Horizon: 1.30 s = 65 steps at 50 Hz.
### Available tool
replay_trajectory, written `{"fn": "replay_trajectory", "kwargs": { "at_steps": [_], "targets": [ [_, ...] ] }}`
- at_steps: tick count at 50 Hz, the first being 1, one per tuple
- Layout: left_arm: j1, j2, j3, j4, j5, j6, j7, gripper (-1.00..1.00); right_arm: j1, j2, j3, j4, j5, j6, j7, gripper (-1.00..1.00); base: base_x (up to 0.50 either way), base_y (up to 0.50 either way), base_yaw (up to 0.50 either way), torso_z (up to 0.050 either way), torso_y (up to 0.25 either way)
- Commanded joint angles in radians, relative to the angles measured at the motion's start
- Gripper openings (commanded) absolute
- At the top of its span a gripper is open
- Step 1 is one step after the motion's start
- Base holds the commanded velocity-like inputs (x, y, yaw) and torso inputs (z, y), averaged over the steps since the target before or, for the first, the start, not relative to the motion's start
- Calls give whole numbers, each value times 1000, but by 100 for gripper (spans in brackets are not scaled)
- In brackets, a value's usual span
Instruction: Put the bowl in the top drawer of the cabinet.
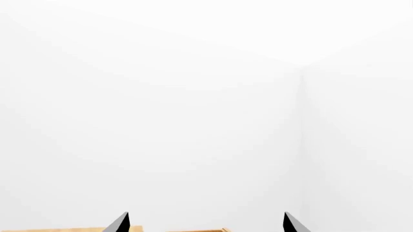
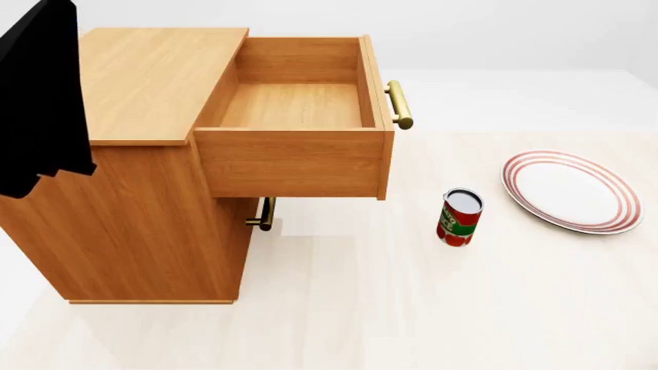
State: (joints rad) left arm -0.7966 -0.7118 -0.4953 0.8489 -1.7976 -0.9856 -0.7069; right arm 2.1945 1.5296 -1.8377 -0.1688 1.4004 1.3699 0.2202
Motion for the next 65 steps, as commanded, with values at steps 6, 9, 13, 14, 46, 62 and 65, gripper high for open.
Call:
{"fn": "replay_trajectory", "kwargs": {
  "at_steps": [6,9,13,14,46,62,65],
  "targets": [
    [0,-8,2,1,-9,9,-5,100,-127,-48,-68,60,57,-168,51,100,0,0,0,0,0],
    [0,-8,3,1,-9,9,-5,100,-155,-50,-86,71,53,-197,57,100,0,0,0,0,0],
    [2,-7,4,2,-8,10,-5,100,-213,-67,-118,92,75,-260,85,100,0,0,0,0,0],
    [1,-8,5,2,-7,10,-5,100,-228,-74,-126,99,81,-276,93,100,0,0,0,0,0],
    [27,2,1,5,16,12,15,100,-497,-91,-269,242,-2,-511,60,100,0,0,0,0,0],
    [35,5,6,6,27,12,22,100,-658,-199,-305,351,98,-678,96,100,0,0,0,0,0],
    [36,6,6,6,30,12,24,100,-661,-214,-303,358,103,-678,99,-100,0,0,0,0,0]
  ]
}}
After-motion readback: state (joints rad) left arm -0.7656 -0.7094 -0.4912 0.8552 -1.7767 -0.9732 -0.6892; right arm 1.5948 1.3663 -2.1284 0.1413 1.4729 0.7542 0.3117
